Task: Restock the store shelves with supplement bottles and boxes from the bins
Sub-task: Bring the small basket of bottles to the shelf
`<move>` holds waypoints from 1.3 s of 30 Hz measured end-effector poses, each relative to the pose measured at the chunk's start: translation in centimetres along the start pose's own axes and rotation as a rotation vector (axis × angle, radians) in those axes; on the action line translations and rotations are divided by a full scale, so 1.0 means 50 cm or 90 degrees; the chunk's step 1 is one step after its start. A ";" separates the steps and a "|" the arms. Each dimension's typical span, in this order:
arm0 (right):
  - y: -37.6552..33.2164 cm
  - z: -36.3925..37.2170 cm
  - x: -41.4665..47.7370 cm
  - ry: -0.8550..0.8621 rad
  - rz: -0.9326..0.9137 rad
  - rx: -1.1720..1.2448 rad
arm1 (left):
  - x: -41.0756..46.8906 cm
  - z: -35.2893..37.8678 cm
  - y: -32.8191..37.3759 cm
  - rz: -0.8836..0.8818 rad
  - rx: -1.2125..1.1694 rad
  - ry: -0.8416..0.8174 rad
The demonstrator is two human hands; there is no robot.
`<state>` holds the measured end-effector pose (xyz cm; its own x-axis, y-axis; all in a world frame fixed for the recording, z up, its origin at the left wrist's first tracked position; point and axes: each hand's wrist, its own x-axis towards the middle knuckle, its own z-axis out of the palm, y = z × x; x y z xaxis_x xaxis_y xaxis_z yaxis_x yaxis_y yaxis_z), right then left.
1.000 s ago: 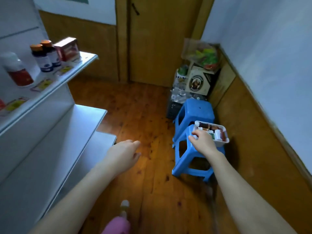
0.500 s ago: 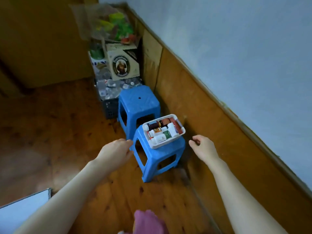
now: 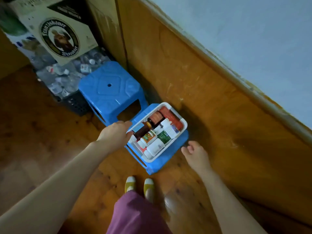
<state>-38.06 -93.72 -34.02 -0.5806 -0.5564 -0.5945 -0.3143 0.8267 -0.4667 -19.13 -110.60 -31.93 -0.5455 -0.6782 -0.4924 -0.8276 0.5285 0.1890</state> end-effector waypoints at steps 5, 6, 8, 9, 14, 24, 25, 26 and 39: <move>0.016 0.090 0.088 -0.011 0.084 0.109 | 0.215 0.044 -0.014 0.078 0.019 -0.048; 0.025 0.110 0.105 -0.005 0.098 0.143 | 0.250 0.056 -0.012 0.098 0.024 -0.063; 0.039 0.145 0.127 -0.013 0.134 0.202 | 0.308 0.077 -0.007 0.138 0.022 -0.092; 0.044 0.159 0.134 -0.027 0.148 0.227 | 0.332 0.087 -0.006 0.157 0.015 -0.108; 0.057 0.218 0.155 -0.022 0.163 0.309 | 0.405 0.136 -0.009 0.241 -0.016 -0.184; 0.040 0.241 0.167 0.057 0.207 0.408 | 0.408 0.147 -0.026 0.214 -0.171 -0.222; 0.037 0.233 0.163 0.057 0.201 0.397 | 0.398 0.146 -0.030 0.193 -0.200 -0.224; 0.032 0.223 0.159 0.054 0.192 0.389 | 0.387 0.145 -0.037 0.171 -0.230 -0.226; -0.150 0.022 0.057 -0.010 -0.106 0.187 | 0.064 -0.055 -0.102 -0.010 -0.471 0.009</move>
<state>-36.55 -101.62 -32.93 -0.5273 -0.6845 -0.5034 -0.1723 0.6663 -0.7255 -17.00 -116.88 -32.12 -0.5307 -0.6921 -0.4891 -0.7047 0.0397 0.7084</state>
